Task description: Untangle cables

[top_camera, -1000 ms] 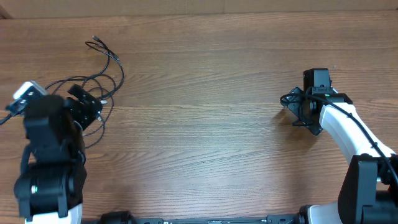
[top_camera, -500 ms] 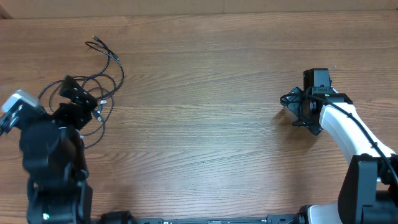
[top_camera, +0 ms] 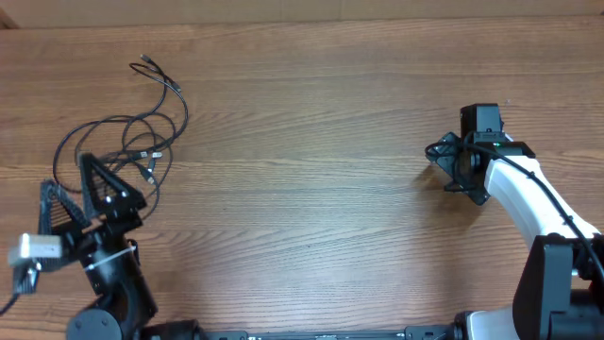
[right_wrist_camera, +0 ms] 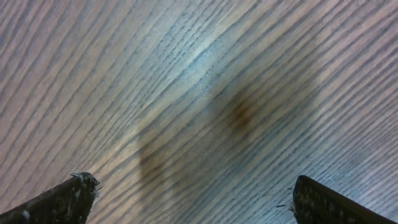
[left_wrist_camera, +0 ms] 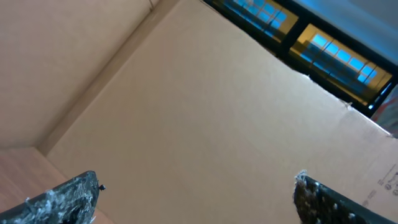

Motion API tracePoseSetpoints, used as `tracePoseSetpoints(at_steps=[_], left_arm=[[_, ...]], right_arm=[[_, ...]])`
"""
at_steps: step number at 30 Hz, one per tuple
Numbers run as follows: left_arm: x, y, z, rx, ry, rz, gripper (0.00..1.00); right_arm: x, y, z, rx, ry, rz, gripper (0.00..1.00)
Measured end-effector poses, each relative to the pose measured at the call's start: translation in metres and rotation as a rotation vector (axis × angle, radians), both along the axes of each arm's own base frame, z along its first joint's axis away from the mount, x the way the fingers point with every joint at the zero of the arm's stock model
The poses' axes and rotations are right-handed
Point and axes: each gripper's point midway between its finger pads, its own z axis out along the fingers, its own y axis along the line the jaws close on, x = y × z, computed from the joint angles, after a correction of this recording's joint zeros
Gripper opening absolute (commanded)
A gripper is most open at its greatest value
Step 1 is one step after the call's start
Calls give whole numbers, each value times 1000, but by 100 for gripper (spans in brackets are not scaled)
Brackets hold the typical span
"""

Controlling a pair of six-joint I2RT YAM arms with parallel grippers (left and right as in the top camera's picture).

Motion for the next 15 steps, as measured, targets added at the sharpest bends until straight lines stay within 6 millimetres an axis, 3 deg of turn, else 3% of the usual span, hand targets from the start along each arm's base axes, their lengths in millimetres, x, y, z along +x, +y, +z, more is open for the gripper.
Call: tracePoseSetpoints(at_steps=[15], left_arm=[[-20, -2, -27, 7, -80, 0, 100]], right_arm=[[0, 0, 0, 1, 0, 0, 100]])
